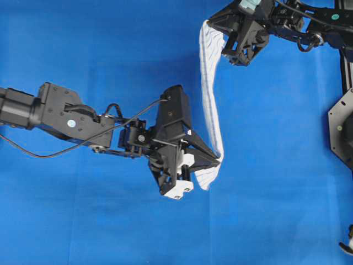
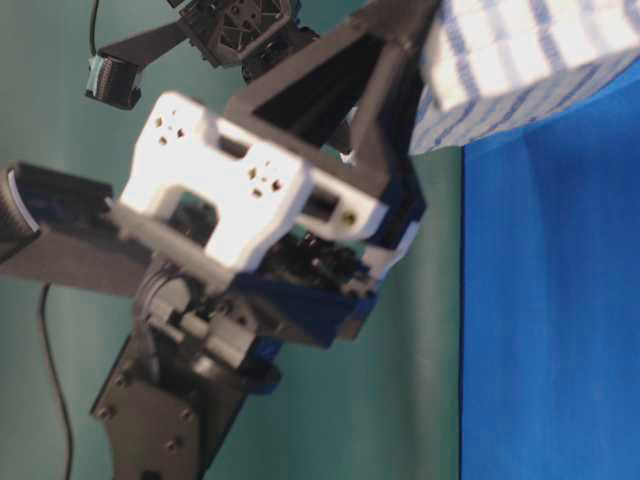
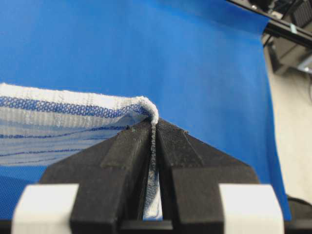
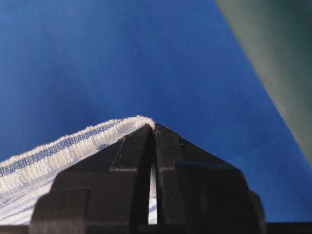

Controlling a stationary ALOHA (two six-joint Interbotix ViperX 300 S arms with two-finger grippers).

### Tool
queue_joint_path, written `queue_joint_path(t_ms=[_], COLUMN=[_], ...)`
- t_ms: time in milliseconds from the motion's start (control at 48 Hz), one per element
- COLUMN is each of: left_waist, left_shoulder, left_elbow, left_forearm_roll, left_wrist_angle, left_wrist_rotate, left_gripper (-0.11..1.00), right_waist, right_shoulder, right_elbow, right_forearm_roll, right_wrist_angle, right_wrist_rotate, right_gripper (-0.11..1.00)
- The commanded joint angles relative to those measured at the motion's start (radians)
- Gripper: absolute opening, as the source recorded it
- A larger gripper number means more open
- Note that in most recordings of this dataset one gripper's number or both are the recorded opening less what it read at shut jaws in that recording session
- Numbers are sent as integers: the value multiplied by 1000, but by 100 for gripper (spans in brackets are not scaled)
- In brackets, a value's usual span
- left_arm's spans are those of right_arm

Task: Fold the blue towel.
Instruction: 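Lift the strip and rotate it vertical, right gripper moving to the top, then lay the strip down vertically and open both grippers, withdrawing them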

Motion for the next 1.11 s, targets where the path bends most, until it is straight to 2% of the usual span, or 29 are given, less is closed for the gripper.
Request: queue_joint_path(t_ms=[0,188,417,626,1084], left_waist=[-3,-14,-29,-41,-51], left_shoulder=[-2,21,0,-32,-54], left_elbow=[-20,25,137,222,287], left_forearm_roll=[-8,-37,-149,-207,-212], left_wrist_angle=[-29,-126,-221,-258,-293], left_wrist_rotate=[-9,-48,-51,-52,-46], left_gripper=[2,2,2,2,2], right_waist=[-5,-5,-3,2,34], right_shoulder=[-2,60,163,247,342], right_elbow=[-35,-74,-133,-201,-305], right_forearm_roll=[-12,-28,-29,-29,-43], right_wrist_angle=[9,40,46,46,49], right_wrist_rotate=[-2,-2,-8,-9,-9], right_gripper=[1,1,1,1,1])
